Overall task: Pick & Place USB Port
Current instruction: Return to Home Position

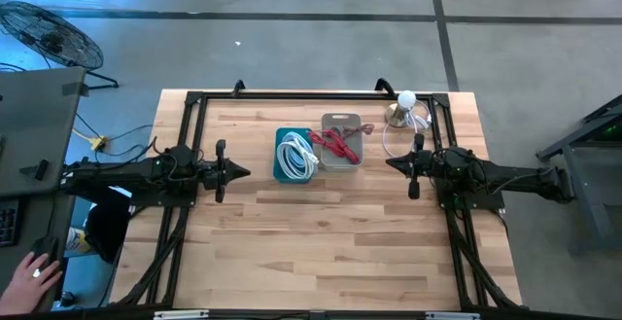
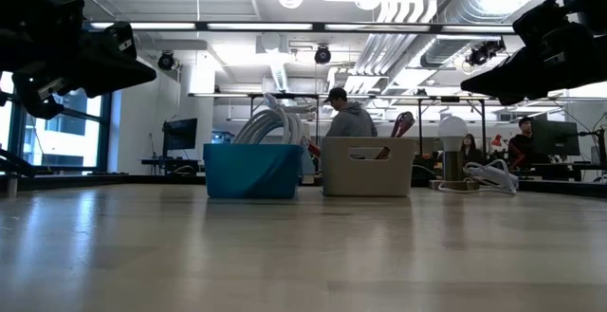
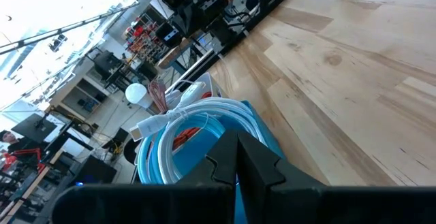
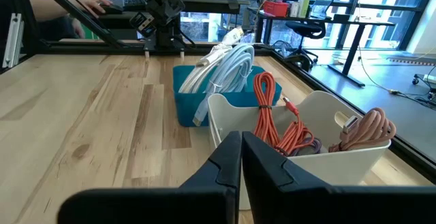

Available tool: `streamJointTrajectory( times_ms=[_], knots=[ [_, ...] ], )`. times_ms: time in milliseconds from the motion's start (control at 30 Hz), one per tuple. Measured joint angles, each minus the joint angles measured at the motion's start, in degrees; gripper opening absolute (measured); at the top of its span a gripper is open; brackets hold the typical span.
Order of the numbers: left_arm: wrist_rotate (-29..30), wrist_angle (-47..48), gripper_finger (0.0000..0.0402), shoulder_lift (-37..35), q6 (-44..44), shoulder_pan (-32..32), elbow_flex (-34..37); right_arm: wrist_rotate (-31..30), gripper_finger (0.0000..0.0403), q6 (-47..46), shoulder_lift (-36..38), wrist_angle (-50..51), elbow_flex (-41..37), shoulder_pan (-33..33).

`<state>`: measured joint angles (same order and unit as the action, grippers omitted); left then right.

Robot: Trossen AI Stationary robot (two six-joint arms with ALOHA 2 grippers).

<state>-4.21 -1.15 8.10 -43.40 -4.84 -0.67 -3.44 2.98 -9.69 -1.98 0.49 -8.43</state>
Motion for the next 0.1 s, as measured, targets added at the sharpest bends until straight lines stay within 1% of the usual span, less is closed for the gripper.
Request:
streamJointTrajectory(
  times_ms=[100],
  knots=[
    [0.00,0.00,0.0001,0.00,-0.01,0.00,0.00,0.00,0.0007,0.00,0.00,0.00,-0.01,0.00]
  ],
)
